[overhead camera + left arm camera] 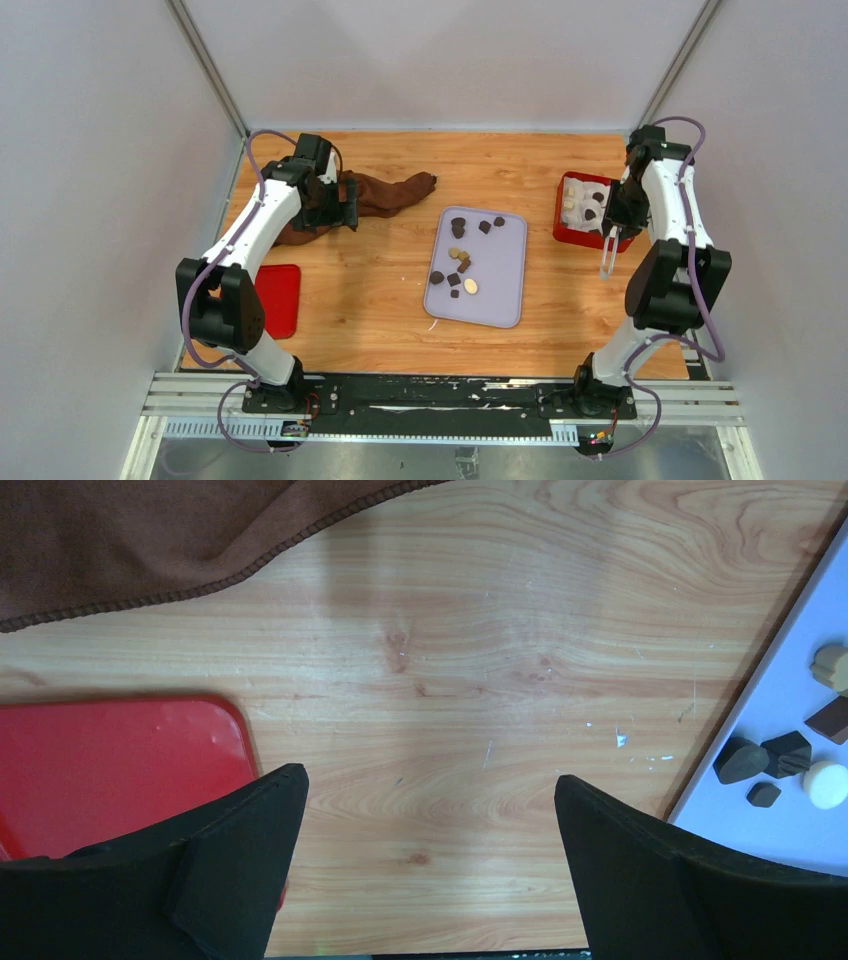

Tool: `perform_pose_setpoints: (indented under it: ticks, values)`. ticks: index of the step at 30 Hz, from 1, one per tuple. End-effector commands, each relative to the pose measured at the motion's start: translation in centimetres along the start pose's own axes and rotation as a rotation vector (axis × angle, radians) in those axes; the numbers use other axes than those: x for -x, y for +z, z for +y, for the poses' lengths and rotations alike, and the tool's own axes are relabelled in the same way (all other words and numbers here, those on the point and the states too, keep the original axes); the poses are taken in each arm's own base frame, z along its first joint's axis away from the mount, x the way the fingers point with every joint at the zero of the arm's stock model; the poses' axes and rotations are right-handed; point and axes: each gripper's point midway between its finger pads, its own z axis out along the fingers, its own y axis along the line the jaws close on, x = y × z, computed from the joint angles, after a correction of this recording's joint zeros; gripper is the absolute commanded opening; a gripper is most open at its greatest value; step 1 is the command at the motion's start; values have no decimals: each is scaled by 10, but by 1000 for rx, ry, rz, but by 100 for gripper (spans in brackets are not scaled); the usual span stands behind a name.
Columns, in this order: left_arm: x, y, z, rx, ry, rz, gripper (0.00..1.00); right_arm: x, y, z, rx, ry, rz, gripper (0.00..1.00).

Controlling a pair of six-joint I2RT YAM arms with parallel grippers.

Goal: Pack the chocolate

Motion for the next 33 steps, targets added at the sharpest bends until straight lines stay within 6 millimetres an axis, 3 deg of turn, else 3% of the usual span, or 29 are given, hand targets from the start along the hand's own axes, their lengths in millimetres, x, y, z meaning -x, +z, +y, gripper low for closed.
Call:
perform_pose_setpoints:
  ticks: [1, 9, 13, 24, 33]
  values:
    - [13, -3, -2, -4, 13, -22, 100, 40, 13, -12, -40, 28, -18, 0]
    - [12, -1, 0, 6, 16, -16, 100, 85, 36, -23, -88, 45, -4, 0]
    - [11, 2, 3, 22, 18, -10, 100, 97, 46, -21, -86, 46, 11, 0]
    - [12, 8, 3, 26, 12, 3, 100, 87, 70, -28, -123, 36, 90, 5]
    - [15, 9, 5, 41, 8, -3, 100, 83, 83, -33, -127, 44, 117, 15]
